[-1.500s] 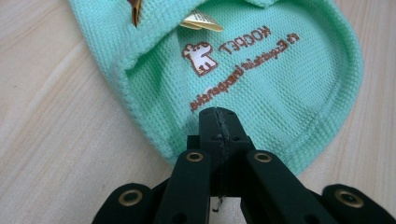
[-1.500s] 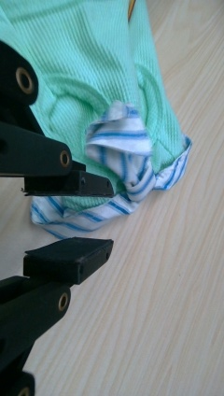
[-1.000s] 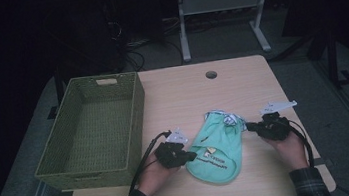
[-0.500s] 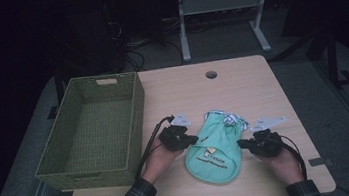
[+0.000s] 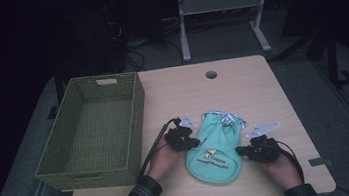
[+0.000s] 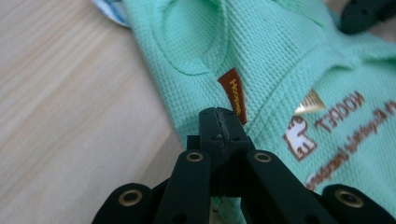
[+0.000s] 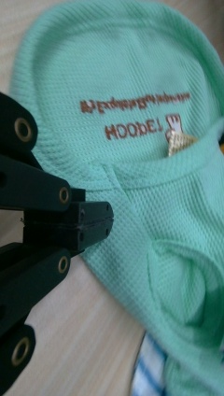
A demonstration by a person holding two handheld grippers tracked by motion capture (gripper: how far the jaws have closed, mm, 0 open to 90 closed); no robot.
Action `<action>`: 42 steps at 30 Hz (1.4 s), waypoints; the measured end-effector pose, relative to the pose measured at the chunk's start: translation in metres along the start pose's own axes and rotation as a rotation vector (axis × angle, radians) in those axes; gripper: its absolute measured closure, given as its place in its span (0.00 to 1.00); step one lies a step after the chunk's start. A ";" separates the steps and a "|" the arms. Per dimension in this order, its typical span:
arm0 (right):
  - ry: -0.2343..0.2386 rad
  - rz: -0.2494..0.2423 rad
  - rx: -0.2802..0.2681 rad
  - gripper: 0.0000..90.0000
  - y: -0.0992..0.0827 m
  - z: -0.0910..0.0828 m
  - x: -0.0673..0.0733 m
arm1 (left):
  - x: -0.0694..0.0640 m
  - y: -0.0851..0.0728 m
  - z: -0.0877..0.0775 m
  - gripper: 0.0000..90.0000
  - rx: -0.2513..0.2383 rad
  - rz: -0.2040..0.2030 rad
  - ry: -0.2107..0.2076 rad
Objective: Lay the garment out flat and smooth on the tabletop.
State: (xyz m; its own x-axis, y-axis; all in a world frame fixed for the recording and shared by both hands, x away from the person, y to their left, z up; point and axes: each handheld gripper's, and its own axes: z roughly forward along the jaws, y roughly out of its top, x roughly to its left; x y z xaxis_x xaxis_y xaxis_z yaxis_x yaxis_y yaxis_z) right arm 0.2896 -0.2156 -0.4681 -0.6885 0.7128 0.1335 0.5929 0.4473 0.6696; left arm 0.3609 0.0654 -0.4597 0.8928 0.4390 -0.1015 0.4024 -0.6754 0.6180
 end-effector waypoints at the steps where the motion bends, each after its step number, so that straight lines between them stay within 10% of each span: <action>1: 0.000 0.000 0.000 1.00 0.000 0.000 0.000 | 0.000 0.000 0.000 1.00 0.000 0.000 0.000; 16: -0.076 0.006 -0.076 0.92 0.025 -0.005 -0.020 | -0.022 -0.018 -0.030 0.84 -0.080 -0.036 -0.007; 28: -0.118 0.074 -0.105 0.90 0.056 0.013 -0.059 | -0.031 -0.022 -0.024 0.76 -0.035 -0.002 0.003; 42: -0.108 0.097 -0.077 0.88 0.070 0.037 -0.072 | -0.032 -0.023 -0.017 0.81 0.006 0.025 0.017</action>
State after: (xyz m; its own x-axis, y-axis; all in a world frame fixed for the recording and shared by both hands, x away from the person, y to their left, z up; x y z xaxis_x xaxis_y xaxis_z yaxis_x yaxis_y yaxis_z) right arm 0.3962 -0.2153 -0.4574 -0.5787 0.8061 0.1236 0.6178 0.3343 0.7117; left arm 0.3200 0.0771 -0.4576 0.8988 0.4323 -0.0727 0.3814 -0.6895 0.6157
